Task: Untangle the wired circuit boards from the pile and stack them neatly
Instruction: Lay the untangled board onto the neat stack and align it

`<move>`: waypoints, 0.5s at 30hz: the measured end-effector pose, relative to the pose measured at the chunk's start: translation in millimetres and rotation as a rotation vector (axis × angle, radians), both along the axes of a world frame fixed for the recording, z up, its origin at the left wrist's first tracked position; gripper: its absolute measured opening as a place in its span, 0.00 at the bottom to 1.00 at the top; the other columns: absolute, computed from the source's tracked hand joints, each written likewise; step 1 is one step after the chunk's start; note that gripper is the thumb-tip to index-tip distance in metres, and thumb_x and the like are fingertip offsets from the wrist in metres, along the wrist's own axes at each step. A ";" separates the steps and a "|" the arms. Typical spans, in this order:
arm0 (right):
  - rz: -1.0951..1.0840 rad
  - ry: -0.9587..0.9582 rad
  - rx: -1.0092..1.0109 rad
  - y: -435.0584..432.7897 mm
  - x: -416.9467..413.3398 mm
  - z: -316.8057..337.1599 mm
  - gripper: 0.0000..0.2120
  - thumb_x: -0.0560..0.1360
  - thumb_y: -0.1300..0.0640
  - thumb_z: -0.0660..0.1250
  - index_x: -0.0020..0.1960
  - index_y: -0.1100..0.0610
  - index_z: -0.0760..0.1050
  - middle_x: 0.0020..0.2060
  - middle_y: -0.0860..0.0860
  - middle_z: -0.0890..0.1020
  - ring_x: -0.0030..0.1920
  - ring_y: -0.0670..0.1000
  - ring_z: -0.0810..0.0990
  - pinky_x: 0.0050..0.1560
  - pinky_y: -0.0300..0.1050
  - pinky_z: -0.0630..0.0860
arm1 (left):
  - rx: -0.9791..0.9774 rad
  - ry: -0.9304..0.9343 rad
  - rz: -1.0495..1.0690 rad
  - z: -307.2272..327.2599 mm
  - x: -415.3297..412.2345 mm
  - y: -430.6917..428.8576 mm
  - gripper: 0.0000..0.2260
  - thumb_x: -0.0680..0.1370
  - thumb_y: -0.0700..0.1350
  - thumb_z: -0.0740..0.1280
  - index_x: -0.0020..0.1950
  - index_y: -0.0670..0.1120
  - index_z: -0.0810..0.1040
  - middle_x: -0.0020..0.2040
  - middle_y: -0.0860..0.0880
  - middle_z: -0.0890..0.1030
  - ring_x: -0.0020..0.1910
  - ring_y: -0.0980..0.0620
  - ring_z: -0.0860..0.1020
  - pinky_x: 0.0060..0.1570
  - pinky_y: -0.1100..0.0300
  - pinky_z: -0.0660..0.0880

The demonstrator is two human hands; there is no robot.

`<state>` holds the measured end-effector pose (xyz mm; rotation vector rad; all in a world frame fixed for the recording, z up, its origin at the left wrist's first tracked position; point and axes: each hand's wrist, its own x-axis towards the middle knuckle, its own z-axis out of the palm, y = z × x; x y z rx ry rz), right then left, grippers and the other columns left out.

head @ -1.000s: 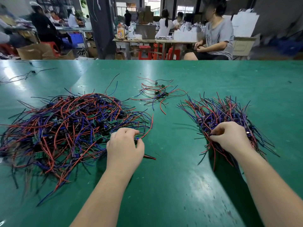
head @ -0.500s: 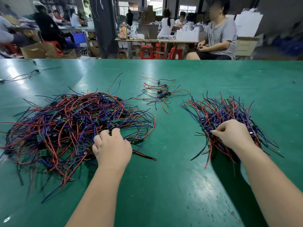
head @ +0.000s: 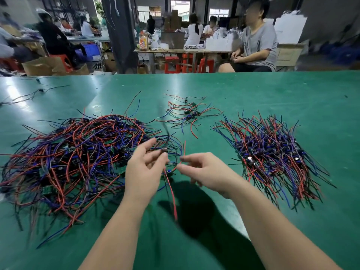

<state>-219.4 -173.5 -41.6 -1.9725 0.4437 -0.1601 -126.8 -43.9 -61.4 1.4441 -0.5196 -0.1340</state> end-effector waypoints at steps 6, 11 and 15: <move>-0.195 -0.390 0.391 -3.8 2.3 -14.7 0.05 0.70 0.65 0.72 0.43 0.57 0.83 0.29 0.47 0.82 0.29 0.41 0.74 0.30 0.32 0.68 | 0.046 0.280 -0.376 4.7 -16.9 -6.6 0.08 0.78 0.34 0.63 0.54 0.43 0.78 0.36 0.51 0.84 0.32 0.58 0.81 0.31 0.69 0.75; -0.220 -0.360 0.508 -6.5 -2.4 -12.6 0.06 0.66 0.63 0.75 0.42 0.57 0.81 0.33 0.50 0.83 0.31 0.43 0.76 0.30 0.33 0.69 | 0.077 0.308 -0.417 3.8 -20.9 -6.3 0.07 0.78 0.37 0.65 0.51 0.45 0.82 0.37 0.51 0.84 0.33 0.58 0.80 0.33 0.70 0.74; -0.155 -0.313 0.575 -5.8 -4.8 -11.4 0.05 0.69 0.67 0.71 0.39 0.58 0.82 0.31 0.52 0.82 0.30 0.44 0.76 0.30 0.32 0.70 | 0.071 0.299 -0.374 0.7 -25.2 -7.5 0.05 0.74 0.37 0.70 0.48 0.44 0.83 0.35 0.48 0.84 0.31 0.57 0.79 0.34 0.69 0.75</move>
